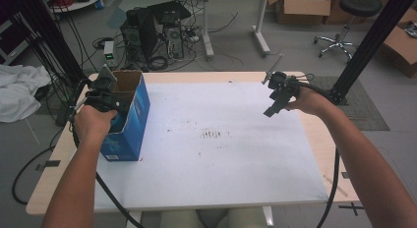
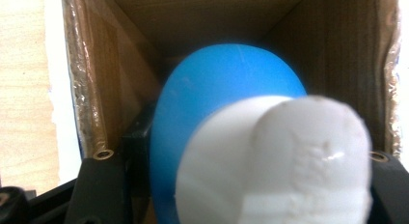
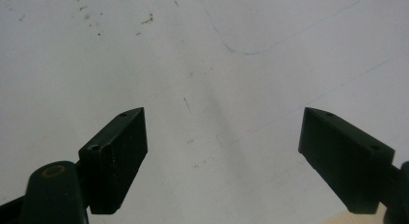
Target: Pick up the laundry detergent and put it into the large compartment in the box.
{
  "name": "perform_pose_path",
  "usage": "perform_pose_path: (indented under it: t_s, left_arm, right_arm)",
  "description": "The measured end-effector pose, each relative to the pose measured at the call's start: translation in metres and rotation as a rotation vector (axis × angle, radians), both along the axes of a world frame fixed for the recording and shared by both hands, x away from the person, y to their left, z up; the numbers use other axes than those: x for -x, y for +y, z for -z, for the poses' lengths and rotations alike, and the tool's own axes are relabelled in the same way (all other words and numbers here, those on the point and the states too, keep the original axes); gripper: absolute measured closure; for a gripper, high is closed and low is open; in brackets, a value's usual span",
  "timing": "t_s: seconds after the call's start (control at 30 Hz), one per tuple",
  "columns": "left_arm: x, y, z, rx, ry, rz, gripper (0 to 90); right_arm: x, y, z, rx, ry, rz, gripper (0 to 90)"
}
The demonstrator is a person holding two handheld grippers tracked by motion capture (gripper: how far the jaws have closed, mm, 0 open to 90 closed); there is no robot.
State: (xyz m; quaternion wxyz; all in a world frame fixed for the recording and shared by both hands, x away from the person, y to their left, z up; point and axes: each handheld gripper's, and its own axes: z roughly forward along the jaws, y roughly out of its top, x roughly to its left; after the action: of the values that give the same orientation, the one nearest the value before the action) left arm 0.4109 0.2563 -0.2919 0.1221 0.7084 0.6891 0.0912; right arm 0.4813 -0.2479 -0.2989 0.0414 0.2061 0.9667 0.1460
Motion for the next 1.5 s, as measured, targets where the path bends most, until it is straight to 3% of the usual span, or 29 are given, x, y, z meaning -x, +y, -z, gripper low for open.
perform_pose_path:
  t_s: [0.13, 0.93, 1.5]
  left_arm:
    - [0.0, 0.002, 0.001, 0.002, 0.012, 0.0, 36.7]
    - [0.008, 0.006, -0.014, 0.065, -0.042, -0.024, 29.5]
    - [0.016, 0.009, -0.038, 0.045, -0.079, -0.024, 27.0]
  right_arm:
    - [0.0, 0.0, 0.0, 0.002, 0.001, -0.001, 17.3]
    - [0.005, -0.001, -0.004, -0.005, -0.006, -0.004, 17.3]
    - [0.01, -0.001, -0.009, -0.013, -0.017, -0.009, 17.3]
